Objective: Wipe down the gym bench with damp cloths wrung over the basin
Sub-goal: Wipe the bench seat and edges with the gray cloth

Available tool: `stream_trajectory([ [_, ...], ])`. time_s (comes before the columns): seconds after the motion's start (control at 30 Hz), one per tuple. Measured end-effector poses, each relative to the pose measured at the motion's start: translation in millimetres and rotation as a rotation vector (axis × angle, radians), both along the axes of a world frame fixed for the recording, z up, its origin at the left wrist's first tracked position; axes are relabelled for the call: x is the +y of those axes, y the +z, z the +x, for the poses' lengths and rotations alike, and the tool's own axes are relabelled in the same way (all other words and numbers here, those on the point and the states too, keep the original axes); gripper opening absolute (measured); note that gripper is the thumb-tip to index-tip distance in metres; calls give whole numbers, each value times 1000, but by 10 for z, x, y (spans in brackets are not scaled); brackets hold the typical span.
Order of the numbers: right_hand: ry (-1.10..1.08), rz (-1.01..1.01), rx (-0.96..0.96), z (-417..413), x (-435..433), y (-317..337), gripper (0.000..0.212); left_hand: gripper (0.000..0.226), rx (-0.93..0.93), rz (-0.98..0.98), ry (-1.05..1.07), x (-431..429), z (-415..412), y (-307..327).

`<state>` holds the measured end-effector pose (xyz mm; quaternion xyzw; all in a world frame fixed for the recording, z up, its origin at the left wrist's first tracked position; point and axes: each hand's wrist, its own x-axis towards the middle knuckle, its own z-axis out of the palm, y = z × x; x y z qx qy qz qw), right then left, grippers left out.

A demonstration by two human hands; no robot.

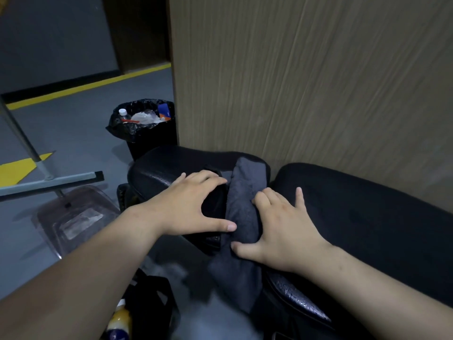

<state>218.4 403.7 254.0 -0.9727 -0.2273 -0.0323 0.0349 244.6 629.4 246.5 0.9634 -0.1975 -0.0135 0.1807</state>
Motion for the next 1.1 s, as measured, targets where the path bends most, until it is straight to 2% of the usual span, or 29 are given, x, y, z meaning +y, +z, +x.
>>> stream_trajectory([
  [0.13, -111, 176, 77, 250, -65, 41, 58, 106, 5, 7, 24, -38, 8, 11],
  [0.27, -235, 307, 163, 641, -203, 90, 51, 103, 36, 23, 37, -85, 16, 25],
  [0.5, -145, 175, 296, 803, -505, 285, 43, 104, 50, 29, 17, -283, 93, 42],
  [0.57, -114, 131, 316, 728, -681, 351, 49, 104, 48, 31, 1, -359, 112, 45],
  [0.67, -95, 53, 325, 499, -988, 383, 73, 103, 54, 30, -26, -470, 140, 35],
  [0.8, -72, 65, 390, 90, -1403, 348, 100, 99, 13, 19, -56, -640, 168, 60],
  [0.97, 2, 17, 499, -286, -1810, 433, 90, 105, -79, -4, -193, -1045, 89, 146],
  [1.1, -64, 12, 365, -512, -2035, 485, 90, 100, -104, -9, -350, -1462, -29, 213],
])
